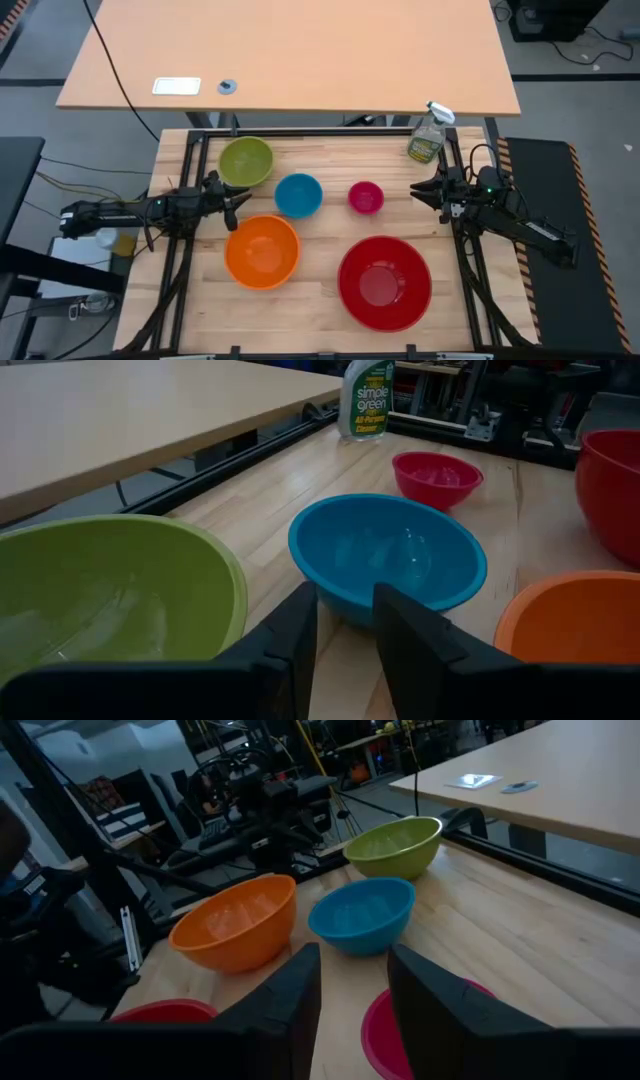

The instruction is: Nest bowls inside each other

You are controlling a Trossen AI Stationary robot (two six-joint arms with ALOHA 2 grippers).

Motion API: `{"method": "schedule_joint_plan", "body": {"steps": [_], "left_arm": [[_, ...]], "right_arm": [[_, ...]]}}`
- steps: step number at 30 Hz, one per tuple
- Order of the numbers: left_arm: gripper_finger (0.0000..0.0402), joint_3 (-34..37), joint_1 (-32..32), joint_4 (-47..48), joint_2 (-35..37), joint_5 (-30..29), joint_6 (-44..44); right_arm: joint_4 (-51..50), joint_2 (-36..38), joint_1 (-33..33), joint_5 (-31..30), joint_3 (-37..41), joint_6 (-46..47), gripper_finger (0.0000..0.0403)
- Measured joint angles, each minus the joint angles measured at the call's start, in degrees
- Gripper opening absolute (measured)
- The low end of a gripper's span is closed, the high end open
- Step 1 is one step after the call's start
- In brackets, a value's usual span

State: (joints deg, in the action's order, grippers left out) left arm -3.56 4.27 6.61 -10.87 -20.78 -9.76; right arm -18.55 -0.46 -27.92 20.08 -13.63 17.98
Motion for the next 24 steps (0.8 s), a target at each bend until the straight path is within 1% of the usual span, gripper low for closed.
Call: {"method": "schedule_joint_plan", "body": {"steps": [9,10,13,18,21,24], "left_arm": [[0.0103,0.0,0.0,0.0,0.0,0.0,0.0],[0.0103,0.0,0.0,0.0,0.0,-0.1,0.5],[0.0103,0.0,0.0,0.0,0.0,-1.3,5.8],[0.0103,0.0,0.0,-0.1,0.0,-1.5,6.5],[0.0103,0.0,0.0,-0.1,0.0,-2.9,7.8],[0.0103,0.0,0.0,-0.5,0.0,-5.7,7.8]], "right_arm": [[0.0,0.0,0.0,0.0,0.0,0.0,0.0128],[0.0,0.0,0.0,0.0,0.0,0.0,0.0128],[0.0,0.0,0.0,0.0,0.0,0.0,0.0128],[0.0,0.0,0.0,0.0,0.0,0.0,0.0128],[0.0,0.0,0.0,0.0,0.0,0.0,0.0128],[0.0,0.0,0.0,0.0,0.0,0.0,0.0128]]}}
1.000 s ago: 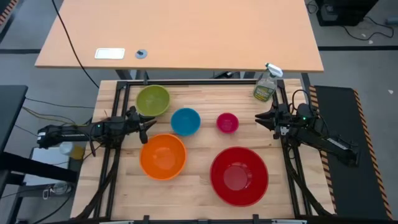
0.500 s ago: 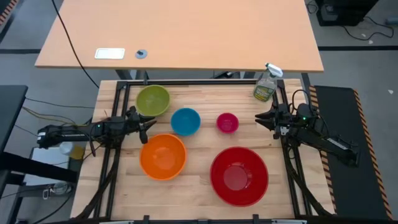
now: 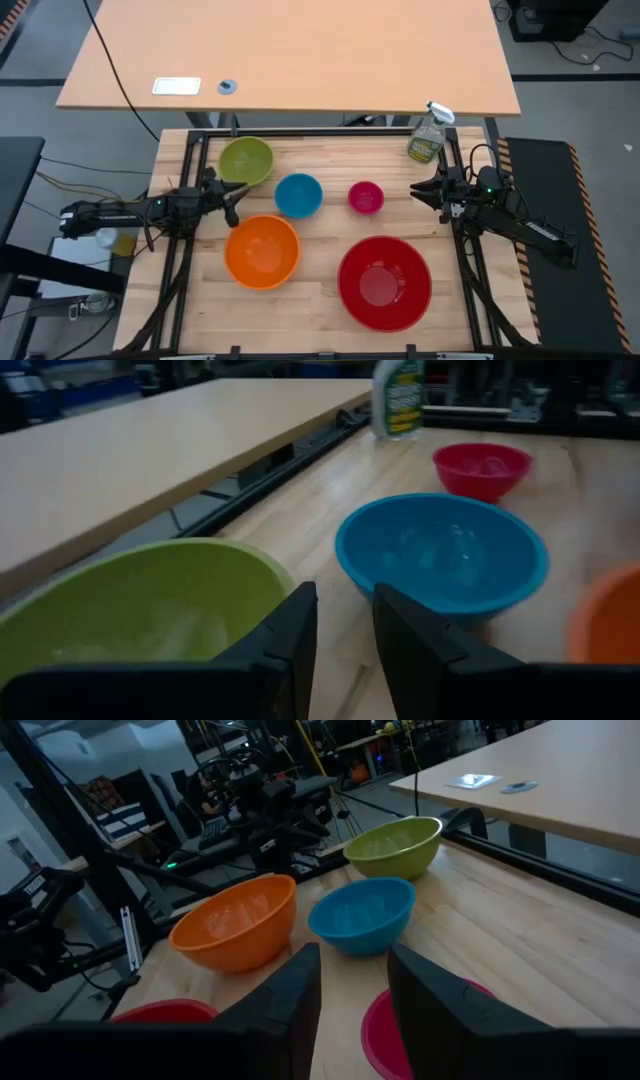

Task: Nest bowls inside each other
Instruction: Stack the orange bowl on top of the red bowl

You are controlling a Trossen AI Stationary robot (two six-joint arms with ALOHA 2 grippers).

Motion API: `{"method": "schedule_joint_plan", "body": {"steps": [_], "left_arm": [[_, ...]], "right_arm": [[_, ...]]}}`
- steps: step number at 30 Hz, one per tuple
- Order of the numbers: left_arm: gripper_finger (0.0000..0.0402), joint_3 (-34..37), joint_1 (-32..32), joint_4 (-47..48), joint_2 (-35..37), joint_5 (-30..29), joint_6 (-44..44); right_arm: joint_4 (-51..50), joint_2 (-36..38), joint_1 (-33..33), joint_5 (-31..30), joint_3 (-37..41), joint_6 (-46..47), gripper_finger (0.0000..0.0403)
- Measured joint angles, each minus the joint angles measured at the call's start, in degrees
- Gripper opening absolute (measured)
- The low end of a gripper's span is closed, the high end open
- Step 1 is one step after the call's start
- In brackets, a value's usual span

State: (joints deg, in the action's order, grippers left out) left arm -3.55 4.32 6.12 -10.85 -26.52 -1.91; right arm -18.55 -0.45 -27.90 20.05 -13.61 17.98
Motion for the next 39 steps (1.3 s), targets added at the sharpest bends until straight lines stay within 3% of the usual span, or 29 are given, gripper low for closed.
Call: {"method": "schedule_joint_plan", "body": {"steps": [18,24,28,30,33,39], "left_arm": [[0.0103,0.1,0.0,-2.0,0.0,-3.0,-0.2],[0.0103,0.1,0.1,-2.6,0.0,-4.1,14.5],[0.0103,0.1,0.1,-7.3,0.0,-13.8,14.9],[0.0103,0.1,0.1,-12.3,-0.1,-19.8,12.5],[0.0103,0.1,0.1,-21.0,0.0,-26.5,2.0],[0.0103,0.0,0.1,-30.3,0.0,-31.2,-23.8]], "right_arm": [[2.1,0.0,0.0,-0.7,0.0,0.3,0.0128],[12.0,0.0,0.0,-0.9,0.0,0.1,0.0128],[22.5,0.0,0.0,-0.9,0.0,2.6,0.0128],[27.7,0.0,0.0,-2.0,0.0,4.5,0.0128],[30.8,-0.9,0.0,-10.6,-0.1,8.3,0.0128],[37.4,-7.6,0.0,-22.3,-0.1,13.4,0.0128]]}}
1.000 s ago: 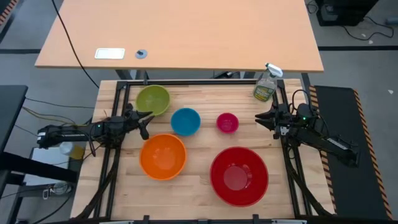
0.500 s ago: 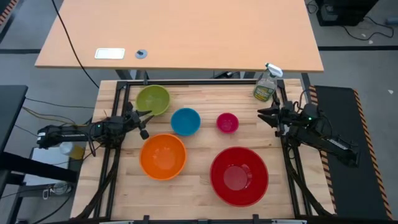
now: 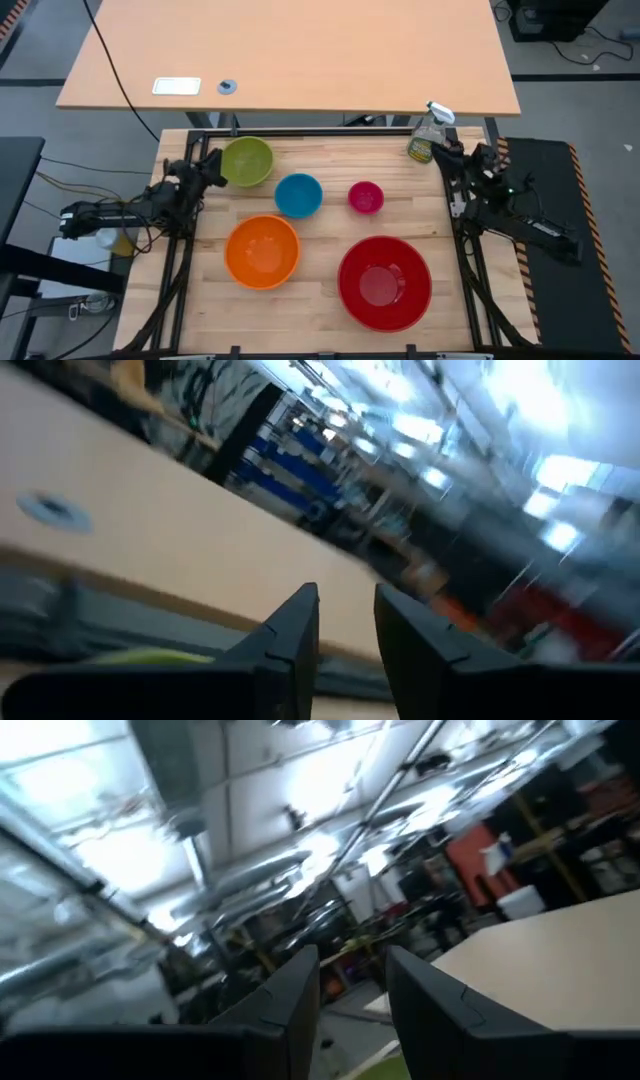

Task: Nest bowls inside each other
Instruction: Stack the orange bowl on top of the red bowl

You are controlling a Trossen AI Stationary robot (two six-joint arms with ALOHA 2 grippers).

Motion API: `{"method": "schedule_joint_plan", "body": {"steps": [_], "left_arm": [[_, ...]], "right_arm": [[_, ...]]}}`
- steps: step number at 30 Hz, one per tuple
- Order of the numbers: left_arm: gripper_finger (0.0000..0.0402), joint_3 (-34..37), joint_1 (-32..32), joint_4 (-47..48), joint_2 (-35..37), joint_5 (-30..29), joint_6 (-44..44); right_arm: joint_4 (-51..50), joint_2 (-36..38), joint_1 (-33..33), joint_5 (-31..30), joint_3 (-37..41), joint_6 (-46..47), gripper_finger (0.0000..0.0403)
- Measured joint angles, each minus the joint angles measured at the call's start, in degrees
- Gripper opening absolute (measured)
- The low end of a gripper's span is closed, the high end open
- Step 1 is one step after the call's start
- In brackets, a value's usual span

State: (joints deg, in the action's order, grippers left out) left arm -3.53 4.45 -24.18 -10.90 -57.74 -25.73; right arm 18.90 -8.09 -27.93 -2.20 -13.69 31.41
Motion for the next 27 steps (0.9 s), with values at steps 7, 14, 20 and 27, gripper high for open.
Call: {"method": "schedule_joint_plan", "body": {"steps": [7,14,20,27], "left_arm": [[0.0103,0.0,0.6,-2.3,0.0,-0.7,-7.7],[0.0103,-0.1,2.2,-2.4,0.0,5.0,-6.8],[0.0103,-4.7,5.8,4.8,-0.5,11.3,-6.6],[0.0103,-16.6,10.4,24.9,-6.2,12.7,-9.5]], "right_arm": [[7.9,-13.2,0.0,-4.2,0.1,1.3,0.0128],[16.3,-29.4,0.0,-4.2,-2.1,5.9,0.0128],[16.3,-43.9,0.1,-4.2,-11.5,3.8,0.0128],[13.1,-61.2,-0.6,0.7,-26.0,-3.2,0.0127]]}}
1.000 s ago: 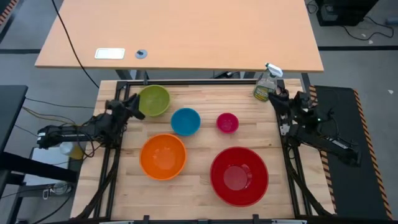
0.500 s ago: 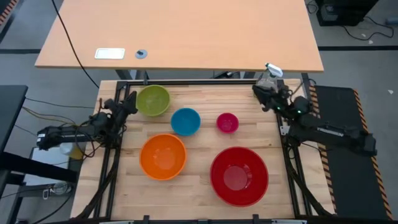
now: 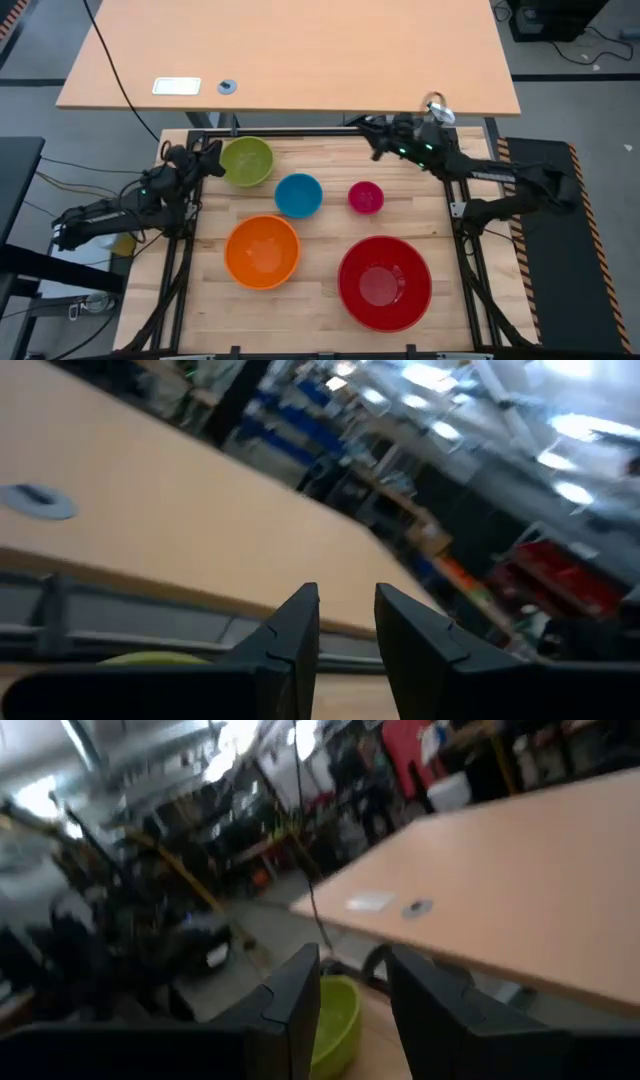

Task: Nest bowls inside each other
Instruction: Stack the orange bowl on top of the red bowl

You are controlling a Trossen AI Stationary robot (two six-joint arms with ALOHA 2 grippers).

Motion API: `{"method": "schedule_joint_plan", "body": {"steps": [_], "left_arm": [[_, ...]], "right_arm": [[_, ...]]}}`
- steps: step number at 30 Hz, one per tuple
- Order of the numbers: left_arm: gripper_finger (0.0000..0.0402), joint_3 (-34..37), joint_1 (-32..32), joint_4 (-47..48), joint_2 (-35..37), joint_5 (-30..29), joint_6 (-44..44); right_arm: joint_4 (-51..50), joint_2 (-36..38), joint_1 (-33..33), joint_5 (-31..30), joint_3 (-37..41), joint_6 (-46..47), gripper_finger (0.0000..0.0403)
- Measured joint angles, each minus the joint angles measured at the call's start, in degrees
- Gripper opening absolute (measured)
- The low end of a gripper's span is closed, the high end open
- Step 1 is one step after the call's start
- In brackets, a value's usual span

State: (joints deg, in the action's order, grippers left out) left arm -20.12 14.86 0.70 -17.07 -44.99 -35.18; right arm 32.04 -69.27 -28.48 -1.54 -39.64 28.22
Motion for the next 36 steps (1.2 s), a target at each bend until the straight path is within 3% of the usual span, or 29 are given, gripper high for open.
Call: {"method": "schedule_joint_plan", "body": {"steps": [10,15,20,27,31,36], "left_arm": [[0.0117,-14.2,6.5,24.5,-8.0,3.9,-2.7],[0.0152,-14.8,9.9,27.4,-11.1,17.2,-5.2],[0.0162,-14.8,12.9,27.4,-14.6,36.1,-4.2],[0.0162,-14.8,12.5,28.4,-19.5,53.1,-3.0],[0.0163,-15.2,10.8,29.1,-22.2,56.8,-1.9],[0.0163,-21.6,10.3,31.6,-26.4,56.7,9.2]], "right_arm": [[-32.8,-18.6,-1.0,9.6,-25.1,-6.0,0.0127],[-47.4,-25.5,-0.8,15.6,-35.2,-10.6,0.0127],[-53.1,-29.5,0.8,24.2,-41.8,-21.3,0.0130],[-56.3,-32.1,4.1,25.5,-46.5,-24.0,0.0168],[-55.4,-31.9,6.6,25.7,-46.7,-21.1,0.0211],[-56.2,-32.0,9.8,26.4,-46.7,-16.5,0.0253]]}}
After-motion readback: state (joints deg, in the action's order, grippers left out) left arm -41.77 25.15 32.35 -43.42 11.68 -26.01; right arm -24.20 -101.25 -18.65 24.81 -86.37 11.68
